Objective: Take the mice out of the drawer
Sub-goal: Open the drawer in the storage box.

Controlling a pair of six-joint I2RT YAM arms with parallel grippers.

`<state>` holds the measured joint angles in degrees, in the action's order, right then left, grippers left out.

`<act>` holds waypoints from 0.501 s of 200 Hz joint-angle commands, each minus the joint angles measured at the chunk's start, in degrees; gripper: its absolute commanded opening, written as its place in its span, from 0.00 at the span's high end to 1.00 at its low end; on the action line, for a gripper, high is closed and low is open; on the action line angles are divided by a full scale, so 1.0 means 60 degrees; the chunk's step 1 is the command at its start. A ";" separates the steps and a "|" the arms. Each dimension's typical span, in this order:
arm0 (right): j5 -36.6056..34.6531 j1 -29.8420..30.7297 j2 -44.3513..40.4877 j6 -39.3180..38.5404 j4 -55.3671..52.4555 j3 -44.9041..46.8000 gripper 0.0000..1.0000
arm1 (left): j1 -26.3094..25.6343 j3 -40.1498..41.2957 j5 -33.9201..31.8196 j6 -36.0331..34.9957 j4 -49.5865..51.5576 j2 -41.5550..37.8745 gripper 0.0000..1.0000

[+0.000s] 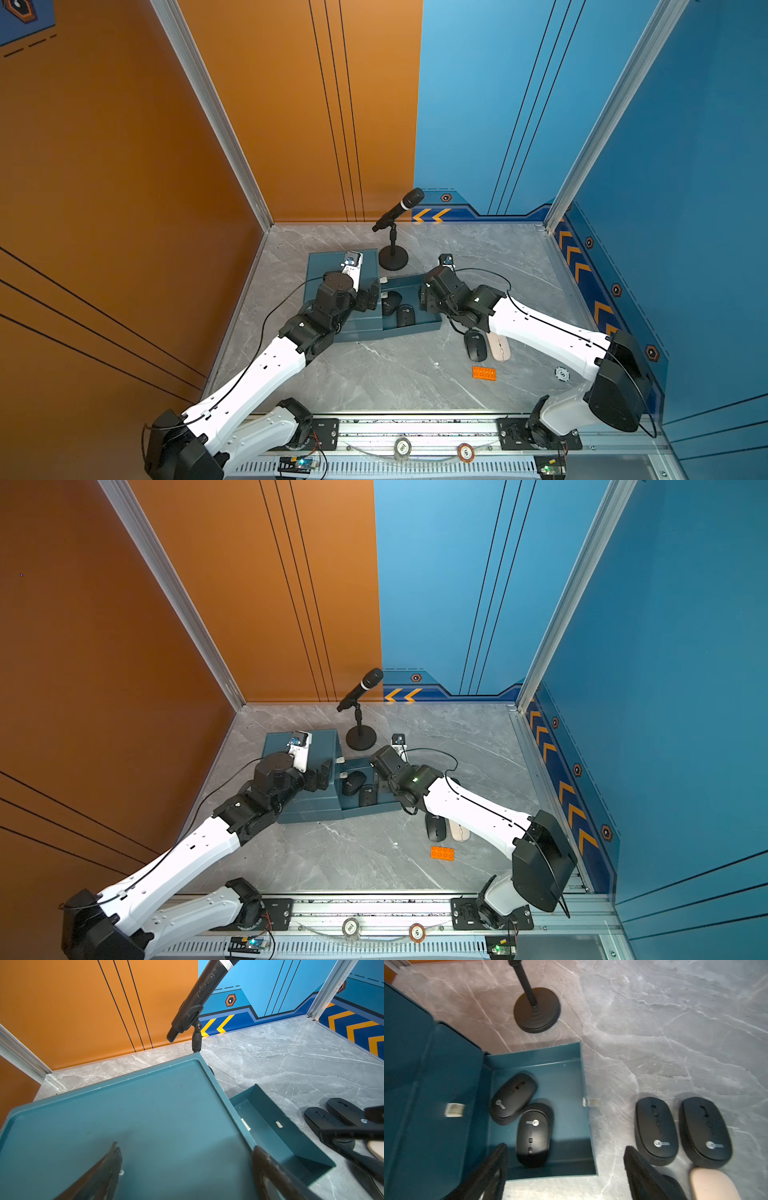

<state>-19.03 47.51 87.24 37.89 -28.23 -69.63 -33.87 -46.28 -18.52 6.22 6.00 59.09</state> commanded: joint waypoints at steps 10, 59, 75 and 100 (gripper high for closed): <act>0.1427 0.0145 0.1294 0.0145 0.0321 -0.0671 0.17 | -0.0112 -0.0066 0.0239 -0.0271 0.0569 0.0202 0.02; 0.1847 0.0141 0.3128 0.0342 -0.0393 -0.1868 0.17 | -0.0054 -0.0032 0.0112 -0.0414 0.0511 -0.0164 0.03; 0.1813 0.0139 0.3456 0.0211 -0.0378 -0.1964 0.17 | -0.0016 0.0001 0.0008 -0.0449 0.0481 -0.0336 0.02; 0.1873 0.0139 0.3888 -0.0210 -0.0419 -0.2137 0.18 | 0.0036 0.0009 0.0031 -0.0450 0.0450 -0.0429 0.02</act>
<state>-8.64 48.42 108.99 38.65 -28.36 -80.14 -33.87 -46.37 -18.87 4.71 7.25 57.78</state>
